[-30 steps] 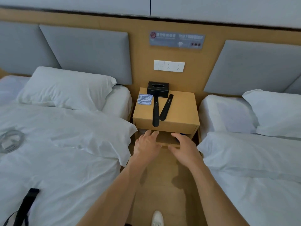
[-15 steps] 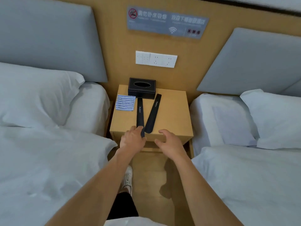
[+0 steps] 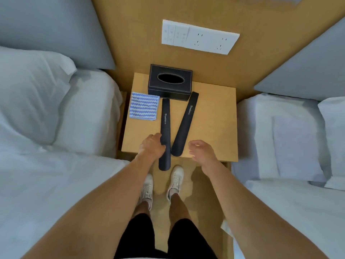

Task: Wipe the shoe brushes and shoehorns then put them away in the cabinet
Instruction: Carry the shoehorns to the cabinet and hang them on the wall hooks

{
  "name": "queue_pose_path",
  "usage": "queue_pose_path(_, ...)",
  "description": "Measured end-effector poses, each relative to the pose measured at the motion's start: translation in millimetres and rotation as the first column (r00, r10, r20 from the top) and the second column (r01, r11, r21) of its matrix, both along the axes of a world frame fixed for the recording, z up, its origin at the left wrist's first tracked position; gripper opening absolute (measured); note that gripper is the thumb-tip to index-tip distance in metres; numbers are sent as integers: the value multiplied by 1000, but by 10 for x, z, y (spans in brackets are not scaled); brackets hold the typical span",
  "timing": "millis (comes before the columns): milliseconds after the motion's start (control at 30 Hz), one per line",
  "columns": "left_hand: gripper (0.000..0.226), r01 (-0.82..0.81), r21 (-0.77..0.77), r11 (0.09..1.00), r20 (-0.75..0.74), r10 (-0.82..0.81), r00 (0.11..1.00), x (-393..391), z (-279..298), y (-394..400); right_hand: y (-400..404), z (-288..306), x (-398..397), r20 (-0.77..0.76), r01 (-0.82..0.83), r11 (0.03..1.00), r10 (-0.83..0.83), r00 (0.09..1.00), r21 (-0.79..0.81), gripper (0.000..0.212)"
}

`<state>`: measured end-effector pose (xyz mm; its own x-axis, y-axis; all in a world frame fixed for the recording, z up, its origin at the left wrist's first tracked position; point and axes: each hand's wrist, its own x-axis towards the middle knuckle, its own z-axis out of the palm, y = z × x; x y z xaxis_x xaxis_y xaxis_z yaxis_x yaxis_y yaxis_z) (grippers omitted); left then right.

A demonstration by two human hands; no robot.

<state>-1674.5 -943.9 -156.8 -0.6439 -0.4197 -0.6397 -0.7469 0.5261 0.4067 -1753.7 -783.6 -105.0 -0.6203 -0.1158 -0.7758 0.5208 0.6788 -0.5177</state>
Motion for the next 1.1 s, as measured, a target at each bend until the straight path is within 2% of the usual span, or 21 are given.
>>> queue_pose_path(167,53,-167,42,985,66,164,984,-156,-445,-61,-142,-692,-405,56,27,999,-30,998,46,12)
queue_pose_path(267,49,-247,22,969,71,245,967,-219,-670,-50,-234,-1078,-572,54,-25,994,19,998,109,24)
queue_pose_path(433,35,-271,-92,958,92,279,956,-424,-925,38,-370,-1475,-807,-75,-94,961,117,990,261,23)
queue_pose_path(533,30,-290,-177,940,129,315,940,-543,-1015,73,-426,-1631,-945,-105,-133,936,176,979,326,29)
queue_pose_path(600,27,-293,-198,935,171,327,929,-587,-1067,65,-462,-1690,-1033,-90,-193,909,242,966,370,31)
queue_pose_path(700,27,-336,-173,926,218,369,904,-608,-1090,32,-485,-1751,-1113,-86,-236,893,289,953,384,22)
queue_pose_path(767,30,-347,-153,925,249,376,893,-597,-1072,7,-464,-1750,-1124,-83,-210,915,253,964,344,14)
queue_pose_path(933,29,-320,-129,939,273,344,898,-481,-924,-30,-287,-1575,-1043,-81,-102,954,129,988,280,20)
queue_pose_path(1100,15,-265,-68,962,166,273,948,-427,-576,-117,-122,-1249,-915,-116,-44,965,77,990,259,28)
